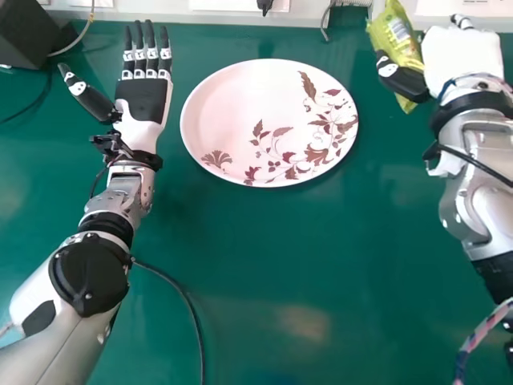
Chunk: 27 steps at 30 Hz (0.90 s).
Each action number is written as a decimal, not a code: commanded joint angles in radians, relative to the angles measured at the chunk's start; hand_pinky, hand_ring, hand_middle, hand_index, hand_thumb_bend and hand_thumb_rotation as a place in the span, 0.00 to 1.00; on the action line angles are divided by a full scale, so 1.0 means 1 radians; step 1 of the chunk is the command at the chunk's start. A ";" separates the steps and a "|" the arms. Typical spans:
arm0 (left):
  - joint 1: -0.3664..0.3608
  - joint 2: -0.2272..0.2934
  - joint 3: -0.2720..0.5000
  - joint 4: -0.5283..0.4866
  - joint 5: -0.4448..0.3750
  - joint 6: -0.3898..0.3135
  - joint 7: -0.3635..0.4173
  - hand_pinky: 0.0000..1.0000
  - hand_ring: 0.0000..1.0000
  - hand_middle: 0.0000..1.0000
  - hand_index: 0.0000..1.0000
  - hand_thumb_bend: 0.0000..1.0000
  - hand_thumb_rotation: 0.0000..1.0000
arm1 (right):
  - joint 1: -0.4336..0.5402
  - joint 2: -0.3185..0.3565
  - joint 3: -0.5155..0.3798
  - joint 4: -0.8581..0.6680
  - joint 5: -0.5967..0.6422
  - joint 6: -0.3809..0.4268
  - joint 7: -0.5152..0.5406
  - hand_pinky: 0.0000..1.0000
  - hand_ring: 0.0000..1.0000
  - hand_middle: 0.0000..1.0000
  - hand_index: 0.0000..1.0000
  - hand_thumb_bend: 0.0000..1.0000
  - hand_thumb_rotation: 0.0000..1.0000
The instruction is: Pick up biscuit and place it in the plate
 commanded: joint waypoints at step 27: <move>-0.001 -0.003 -0.003 -0.003 0.002 -0.007 -0.013 0.89 0.87 0.98 1.00 1.00 0.44 | -0.077 0.141 0.022 0.061 -0.049 -0.109 -0.102 0.15 0.31 0.42 0.51 0.52 0.00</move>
